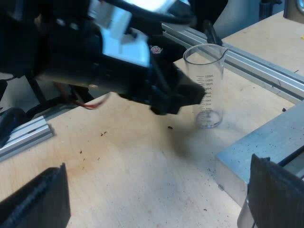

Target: Pour the beans into the coffee machine

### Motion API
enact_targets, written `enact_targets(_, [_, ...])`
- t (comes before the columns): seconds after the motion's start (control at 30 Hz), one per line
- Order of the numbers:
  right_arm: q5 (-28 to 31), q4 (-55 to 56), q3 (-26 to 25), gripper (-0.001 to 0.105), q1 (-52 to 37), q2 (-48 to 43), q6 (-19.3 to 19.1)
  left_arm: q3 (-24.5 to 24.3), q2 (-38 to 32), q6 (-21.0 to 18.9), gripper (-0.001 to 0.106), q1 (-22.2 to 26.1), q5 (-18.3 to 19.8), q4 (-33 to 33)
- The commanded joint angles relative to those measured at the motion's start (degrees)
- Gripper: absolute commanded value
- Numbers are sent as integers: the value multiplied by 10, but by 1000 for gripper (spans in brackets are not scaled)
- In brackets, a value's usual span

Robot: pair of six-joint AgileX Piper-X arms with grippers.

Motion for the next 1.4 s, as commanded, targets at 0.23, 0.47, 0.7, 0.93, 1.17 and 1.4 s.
enact_targets(0.23, [21, 64, -5, 78, 0, -64, -11, -41, -137, -1, 65, -1, -4, 248])
enact_targets(0.47, [29, 197, -5, 78, 0, -170, -11, -94, -260, -1, 65, -39, -4, 352])
enact_targets(0.7, [72, 335, -5, 78, 0, -300, -7, -170, -357, -4, 65, -90, 48, 449])
enact_targets(0.93, [131, 517, -36, 78, -61, -410, -4, -241, -380, -36, 65, -116, 56, 490])
enact_targets(1.17, [100, 572, -51, 78, -268, -486, -1, -270, -380, -36, 65, -115, 56, 489])
enact_targets(1.4, [39, 645, -51, 78, -475, -522, -1, -274, -380, -38, 65, -137, 56, 505])
